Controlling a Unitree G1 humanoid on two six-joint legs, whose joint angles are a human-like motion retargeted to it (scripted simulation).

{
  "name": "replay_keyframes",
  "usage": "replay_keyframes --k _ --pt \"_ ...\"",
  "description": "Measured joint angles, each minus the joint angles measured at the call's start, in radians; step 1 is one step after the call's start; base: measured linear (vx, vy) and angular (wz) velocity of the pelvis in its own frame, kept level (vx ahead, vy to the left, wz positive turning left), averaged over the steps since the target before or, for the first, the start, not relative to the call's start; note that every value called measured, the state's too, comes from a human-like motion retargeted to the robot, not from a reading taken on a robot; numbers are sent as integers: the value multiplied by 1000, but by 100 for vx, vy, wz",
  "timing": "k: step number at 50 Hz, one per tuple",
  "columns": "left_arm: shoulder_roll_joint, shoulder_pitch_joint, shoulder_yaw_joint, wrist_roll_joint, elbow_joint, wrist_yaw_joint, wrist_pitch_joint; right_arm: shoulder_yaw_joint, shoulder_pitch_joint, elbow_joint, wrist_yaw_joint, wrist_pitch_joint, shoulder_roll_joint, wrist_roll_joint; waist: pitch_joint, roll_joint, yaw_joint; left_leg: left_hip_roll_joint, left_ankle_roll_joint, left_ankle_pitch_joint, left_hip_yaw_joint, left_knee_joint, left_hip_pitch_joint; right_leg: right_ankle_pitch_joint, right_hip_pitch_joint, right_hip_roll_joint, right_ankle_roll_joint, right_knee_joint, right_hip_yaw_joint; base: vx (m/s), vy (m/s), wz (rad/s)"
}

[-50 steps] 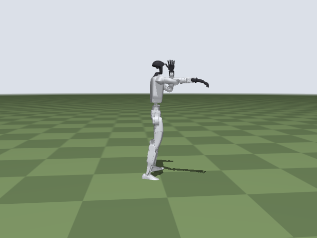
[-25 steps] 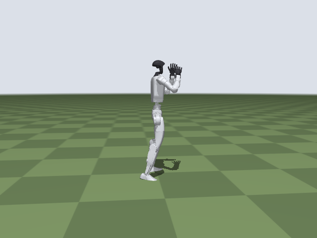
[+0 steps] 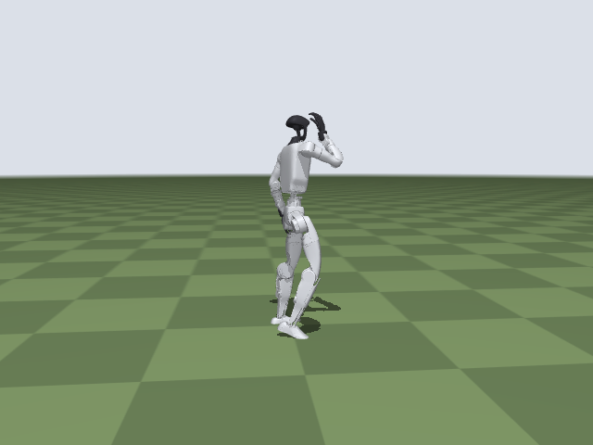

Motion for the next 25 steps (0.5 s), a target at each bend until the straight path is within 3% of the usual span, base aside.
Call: replay_keyframes --k 5,10,17,25 --pt "-17 40 93 -33 230 86 -16 -7 -31 2 -16 -3 -3 -56 35 -18 5 -24 -5 -1 -32 -4 1 20 22 42 48 -306 2 5 -4 38" --pt "-5 95 182 -67 192 114 -64 -13 -47 25 -39 10 -5 -140 73 -40 21 -64 -4 -9 -62 -9 16 83 60 53 132 -534 22 9 -8 34" --pt "-13 111 232 -40 107 79 -94 -29 -16 44 -13 10 15 -189 45 -24 62 -52 -19 -20 -77 -2 6 119 63 83 146 -590 32 12 -13 12" --pt "-88 96 212 -26 86 54 -92 -40 5 32 13 -2 7 -163 -3 18 38 -55 -17 -29 -133 19 5 70 85 52 146 -534 -35 15 -6 38"
